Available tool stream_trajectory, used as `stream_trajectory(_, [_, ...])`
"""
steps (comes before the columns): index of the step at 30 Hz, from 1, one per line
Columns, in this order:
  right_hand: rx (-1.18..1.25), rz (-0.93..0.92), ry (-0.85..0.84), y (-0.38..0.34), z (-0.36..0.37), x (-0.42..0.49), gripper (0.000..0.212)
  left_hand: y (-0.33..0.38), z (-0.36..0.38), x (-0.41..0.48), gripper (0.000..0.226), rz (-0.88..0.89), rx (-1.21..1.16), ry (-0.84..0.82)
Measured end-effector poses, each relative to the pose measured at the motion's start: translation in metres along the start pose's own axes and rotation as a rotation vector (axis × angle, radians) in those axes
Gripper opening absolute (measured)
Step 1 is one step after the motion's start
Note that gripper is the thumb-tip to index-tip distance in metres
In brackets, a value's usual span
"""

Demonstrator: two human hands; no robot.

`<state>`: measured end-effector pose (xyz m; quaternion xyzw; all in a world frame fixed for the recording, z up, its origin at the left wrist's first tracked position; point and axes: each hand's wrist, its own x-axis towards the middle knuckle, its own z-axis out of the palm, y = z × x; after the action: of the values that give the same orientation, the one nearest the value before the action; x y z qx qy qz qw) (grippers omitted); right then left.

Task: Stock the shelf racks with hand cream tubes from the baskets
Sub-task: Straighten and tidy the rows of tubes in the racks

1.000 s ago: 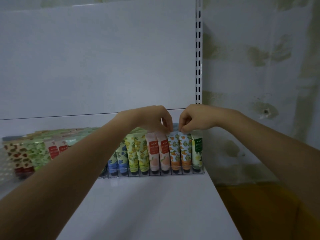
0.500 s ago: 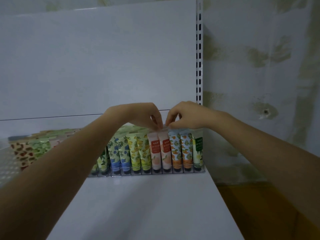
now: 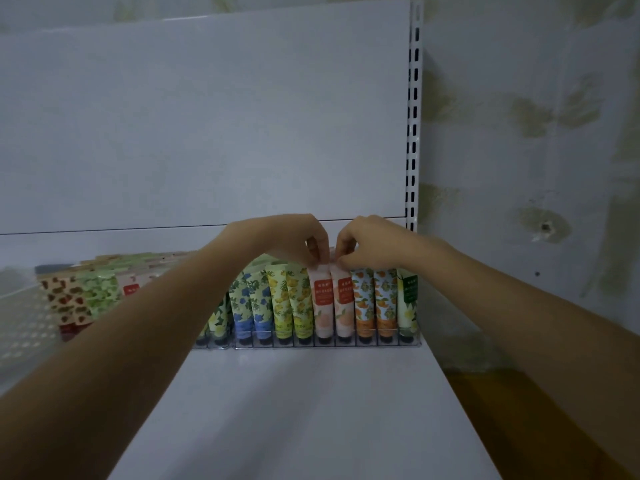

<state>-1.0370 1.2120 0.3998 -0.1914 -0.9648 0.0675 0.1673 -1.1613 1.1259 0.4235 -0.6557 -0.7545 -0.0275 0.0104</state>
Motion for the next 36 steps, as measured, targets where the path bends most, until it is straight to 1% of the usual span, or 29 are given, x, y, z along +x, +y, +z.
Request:
stream_trajectory(6, [0.023, -0.007, 0.015, -0.004, -0.002, 0.0, 0.018, -0.01, -0.003, -0.007, 0.017, 0.013, -0.034, 0.075])
stream_trajectory(11, [0.041, -0.038, 0.007, -0.013, 0.003, 0.005, 0.02, -0.019, -0.003, -0.015, 0.017, -0.062, -0.004, 0.024])
stream_trajectory(19, [0.014, -0.043, -0.013, -0.017, 0.007, 0.009, 0.02, -0.023, 0.001, -0.016, 0.02, -0.048, -0.027, 0.056])
stream_trajectory(25, [0.04, -0.06, 0.039, -0.018, 0.002, 0.011, 0.019, -0.035, -0.005, -0.029, 0.022, -0.063, -0.026, 0.147])
stream_trajectory(31, [0.026, -0.089, 0.08, -0.038, 0.009, 0.022, 0.019, -0.054, -0.007, -0.048, 0.016, -0.1, -0.022, 0.075])
stream_trajectory(36, [-0.01, -0.06, 0.047, -0.058, 0.019, 0.036, 0.018, -0.065, -0.005, -0.051, 0.016, -0.088, -0.032, 0.064])
